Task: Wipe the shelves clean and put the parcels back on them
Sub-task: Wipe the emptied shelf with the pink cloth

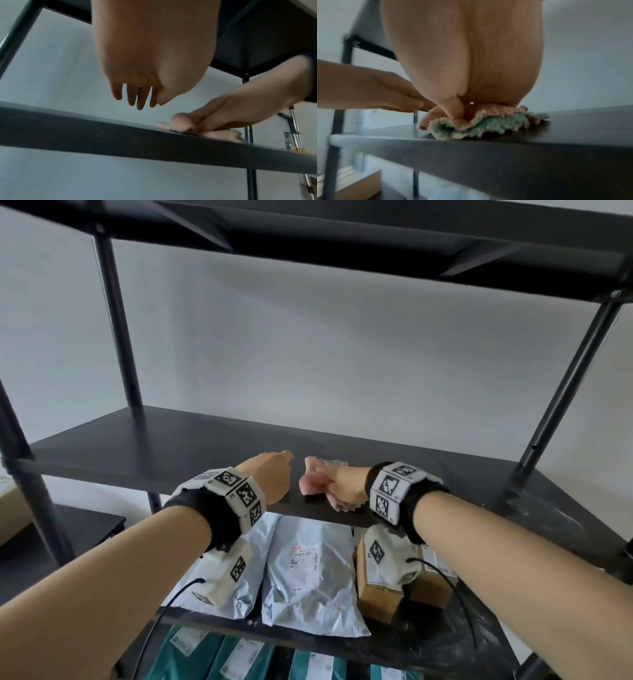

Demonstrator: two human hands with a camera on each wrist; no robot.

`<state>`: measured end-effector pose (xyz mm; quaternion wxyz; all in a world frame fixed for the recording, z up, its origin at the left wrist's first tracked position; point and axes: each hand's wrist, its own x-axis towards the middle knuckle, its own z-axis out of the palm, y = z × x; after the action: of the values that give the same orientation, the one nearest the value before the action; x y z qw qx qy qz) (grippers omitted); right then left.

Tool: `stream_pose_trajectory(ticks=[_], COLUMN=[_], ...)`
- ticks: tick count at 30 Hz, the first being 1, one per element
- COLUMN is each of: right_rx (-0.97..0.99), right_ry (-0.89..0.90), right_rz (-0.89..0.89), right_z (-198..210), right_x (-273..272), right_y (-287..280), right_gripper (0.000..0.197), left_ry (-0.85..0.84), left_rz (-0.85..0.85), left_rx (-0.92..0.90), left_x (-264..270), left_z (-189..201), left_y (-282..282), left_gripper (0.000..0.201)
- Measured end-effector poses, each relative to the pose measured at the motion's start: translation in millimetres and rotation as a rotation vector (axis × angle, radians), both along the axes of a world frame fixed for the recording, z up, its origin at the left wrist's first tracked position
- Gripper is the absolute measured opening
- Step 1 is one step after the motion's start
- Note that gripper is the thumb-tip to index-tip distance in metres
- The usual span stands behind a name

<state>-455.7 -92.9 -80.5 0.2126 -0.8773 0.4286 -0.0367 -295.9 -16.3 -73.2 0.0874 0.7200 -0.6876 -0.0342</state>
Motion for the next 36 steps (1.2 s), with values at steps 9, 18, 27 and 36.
stream_pose_trajectory(ticks=[9,18,27,36], right_rx=[0.229,0.305,0.229,0.251], right_ry=[0.102,-0.029,0.136,0.051], right_rz=[-0.412,-0.149,-0.171,-0.184], right_z=[17.0,18.1,14.1,5.1], right_x=[-84.3,-0.7,-18.1,31.4], right_y=[-5.9,-59.5,-98.7,-166.5], right_gripper=[0.031,0.035,0.037,0.041], left_ry=[-0.047,-0.099,-0.142,-0.182], left_rz=[-0.01,-0.028,0.126,0.135], left_rx=[0.081,0.127,0.17,0.181], left_x=[40.0,38.3,75.9,83.1], left_z=[9.1,30.3,43.9,55.3], left_y=[-13.7,-70.8,-93.5,-125.2], left_gripper=[0.036,0.039,0.038,0.039])
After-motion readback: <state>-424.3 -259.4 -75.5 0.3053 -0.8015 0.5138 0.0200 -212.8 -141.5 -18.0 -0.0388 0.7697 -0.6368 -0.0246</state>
